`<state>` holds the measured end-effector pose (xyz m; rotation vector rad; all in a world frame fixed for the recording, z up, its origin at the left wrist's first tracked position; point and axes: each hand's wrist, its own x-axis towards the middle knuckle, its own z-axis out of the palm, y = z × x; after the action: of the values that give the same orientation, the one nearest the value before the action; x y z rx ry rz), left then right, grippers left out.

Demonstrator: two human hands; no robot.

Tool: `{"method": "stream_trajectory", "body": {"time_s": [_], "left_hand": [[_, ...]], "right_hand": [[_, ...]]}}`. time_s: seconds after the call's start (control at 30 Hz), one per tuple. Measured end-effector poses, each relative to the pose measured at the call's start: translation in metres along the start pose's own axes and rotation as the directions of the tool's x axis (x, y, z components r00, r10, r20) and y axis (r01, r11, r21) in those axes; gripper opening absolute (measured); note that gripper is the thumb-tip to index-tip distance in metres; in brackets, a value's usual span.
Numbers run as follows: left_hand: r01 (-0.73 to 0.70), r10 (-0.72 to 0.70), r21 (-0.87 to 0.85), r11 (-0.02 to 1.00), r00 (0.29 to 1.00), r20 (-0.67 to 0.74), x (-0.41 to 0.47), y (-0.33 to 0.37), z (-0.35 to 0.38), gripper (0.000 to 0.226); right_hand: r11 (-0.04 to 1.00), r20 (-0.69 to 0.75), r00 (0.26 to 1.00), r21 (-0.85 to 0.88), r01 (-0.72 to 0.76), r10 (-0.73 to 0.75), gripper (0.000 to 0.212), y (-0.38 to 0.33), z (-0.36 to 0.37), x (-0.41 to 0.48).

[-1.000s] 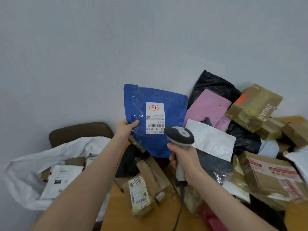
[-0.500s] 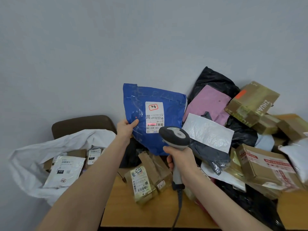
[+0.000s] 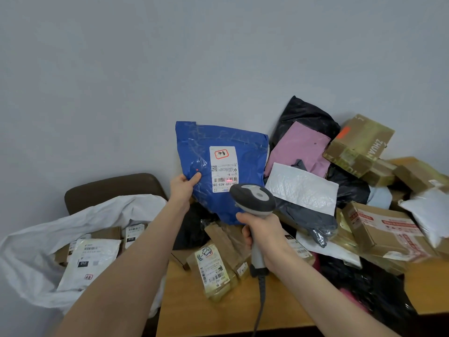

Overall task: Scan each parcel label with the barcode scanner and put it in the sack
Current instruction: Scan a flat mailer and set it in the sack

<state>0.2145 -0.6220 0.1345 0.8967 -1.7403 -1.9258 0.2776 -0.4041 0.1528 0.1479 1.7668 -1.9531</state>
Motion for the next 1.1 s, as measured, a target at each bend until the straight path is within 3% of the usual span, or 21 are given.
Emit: {"method": "stream_trajectory", "body": {"time_s": [0.33, 0.57, 1.1], "left_hand": [[-0.028, 0.027, -0.038, 0.999, 1.0, -0.016, -0.003, 0.001, -0.016, 0.017], [-0.015, 0.01, -0.103, 0.995, 0.999, -0.048, -0.013, -0.009, -0.012, 0.015], [-0.028, 0.024, -0.034, 0.999, 0.995, -0.096, -0.024, -0.014, -0.005, 0.015]], "right_hand": [[0.997, 0.004, 0.997, 0.04, 0.073, -0.073, 0.013, 0.012, 0.022, -0.015], [0.999, 0.024, 0.999, 0.007, 0.046, -0.046, 0.022, 0.011, 0.013, -0.022], [0.999, 0.004, 0.999, -0.027, 0.039, -0.039, 0.029, 0.017, -0.005, -0.028]]}}
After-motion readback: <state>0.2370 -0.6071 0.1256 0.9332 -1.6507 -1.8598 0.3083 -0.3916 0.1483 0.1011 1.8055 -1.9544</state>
